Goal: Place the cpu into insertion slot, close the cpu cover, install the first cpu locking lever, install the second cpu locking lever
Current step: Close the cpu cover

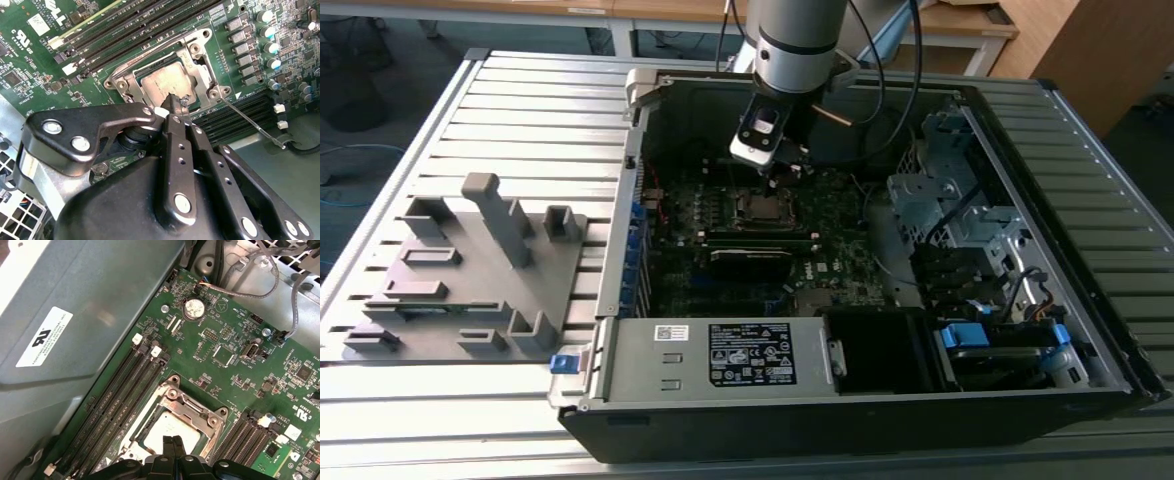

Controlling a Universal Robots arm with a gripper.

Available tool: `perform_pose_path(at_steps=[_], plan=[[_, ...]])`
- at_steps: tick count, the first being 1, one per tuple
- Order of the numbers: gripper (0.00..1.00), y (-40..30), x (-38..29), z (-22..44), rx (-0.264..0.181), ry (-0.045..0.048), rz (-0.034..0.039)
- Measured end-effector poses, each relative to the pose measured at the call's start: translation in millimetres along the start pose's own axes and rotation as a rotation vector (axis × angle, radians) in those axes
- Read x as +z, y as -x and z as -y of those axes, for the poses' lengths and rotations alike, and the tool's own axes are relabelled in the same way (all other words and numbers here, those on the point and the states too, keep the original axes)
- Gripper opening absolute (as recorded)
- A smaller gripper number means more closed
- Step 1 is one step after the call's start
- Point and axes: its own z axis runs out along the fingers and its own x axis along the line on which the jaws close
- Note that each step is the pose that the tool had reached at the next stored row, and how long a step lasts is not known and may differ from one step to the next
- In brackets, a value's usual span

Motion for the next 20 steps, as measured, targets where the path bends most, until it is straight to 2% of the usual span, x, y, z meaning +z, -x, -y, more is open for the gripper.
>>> perform_pose_path(at_steps=[20], plan=[[0.10, 0.0, 0.0, 0.1, -0.021, -0.0006, -0.0001]])
